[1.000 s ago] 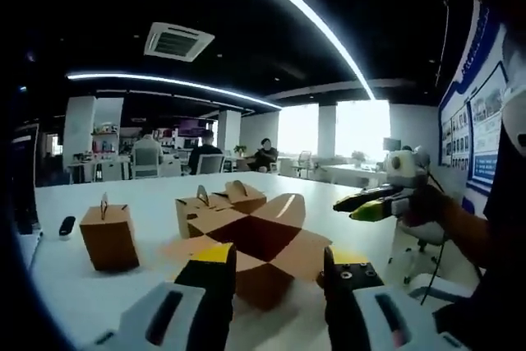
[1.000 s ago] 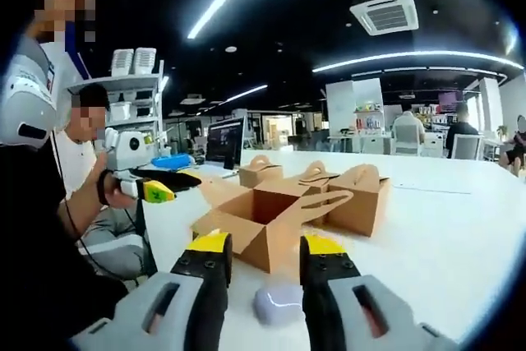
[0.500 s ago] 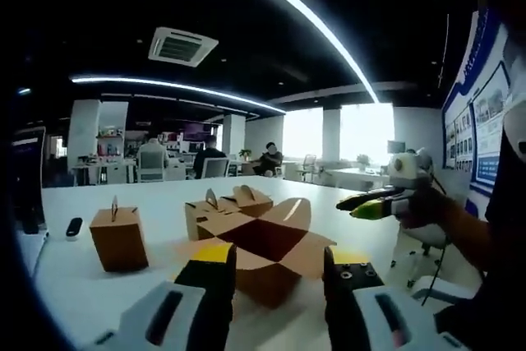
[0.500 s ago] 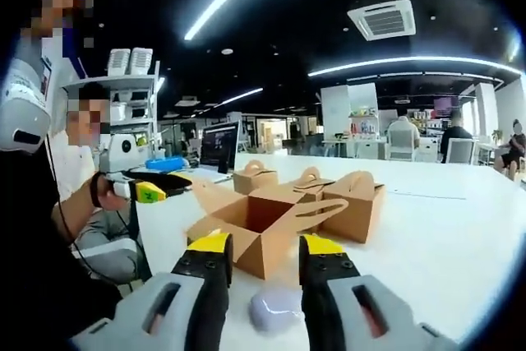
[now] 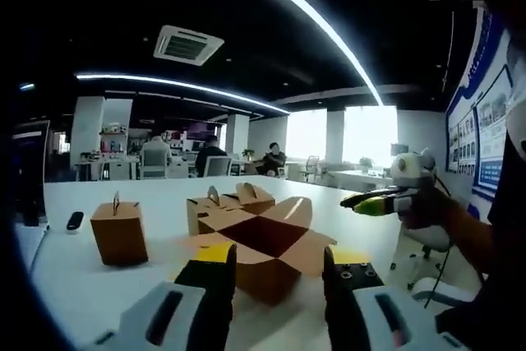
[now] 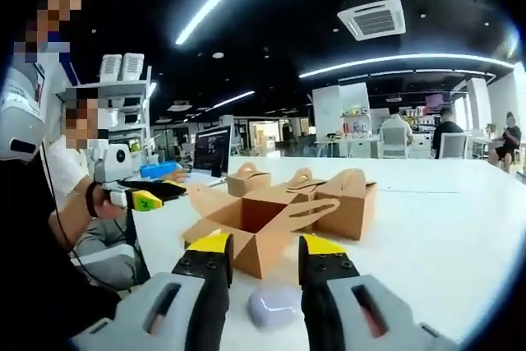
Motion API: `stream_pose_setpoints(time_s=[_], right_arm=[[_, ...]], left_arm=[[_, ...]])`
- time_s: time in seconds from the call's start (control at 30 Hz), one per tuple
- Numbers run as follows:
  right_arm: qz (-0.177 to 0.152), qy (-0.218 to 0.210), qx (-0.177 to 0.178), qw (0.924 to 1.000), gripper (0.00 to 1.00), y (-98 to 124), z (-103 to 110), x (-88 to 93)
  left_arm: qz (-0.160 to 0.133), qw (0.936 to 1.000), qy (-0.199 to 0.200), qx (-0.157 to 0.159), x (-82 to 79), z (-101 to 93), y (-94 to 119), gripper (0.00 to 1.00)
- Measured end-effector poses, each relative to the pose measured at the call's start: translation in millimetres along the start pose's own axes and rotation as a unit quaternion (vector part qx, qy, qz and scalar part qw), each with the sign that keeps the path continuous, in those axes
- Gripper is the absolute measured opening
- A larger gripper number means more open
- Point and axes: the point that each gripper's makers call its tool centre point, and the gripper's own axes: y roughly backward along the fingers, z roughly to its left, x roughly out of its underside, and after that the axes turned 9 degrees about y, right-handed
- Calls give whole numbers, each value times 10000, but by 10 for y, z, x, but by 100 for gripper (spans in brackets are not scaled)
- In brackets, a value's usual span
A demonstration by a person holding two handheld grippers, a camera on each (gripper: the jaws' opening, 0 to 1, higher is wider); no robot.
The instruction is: Pick up one paper box from the group, open the paper box, and remove the item inside
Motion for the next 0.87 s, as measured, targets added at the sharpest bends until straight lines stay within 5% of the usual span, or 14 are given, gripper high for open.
stream_pose_setpoints(time_s=[0.4,0.87], right_arm=[[39,159,-9,9999,32,51,41,-2],[106,148,-22,9998,33,2,35,14]], left_arm=[[-229,9997,-103,-78,-181,0,18,44],[-159,9999,-35,-16,-160,-9,-14,44]])
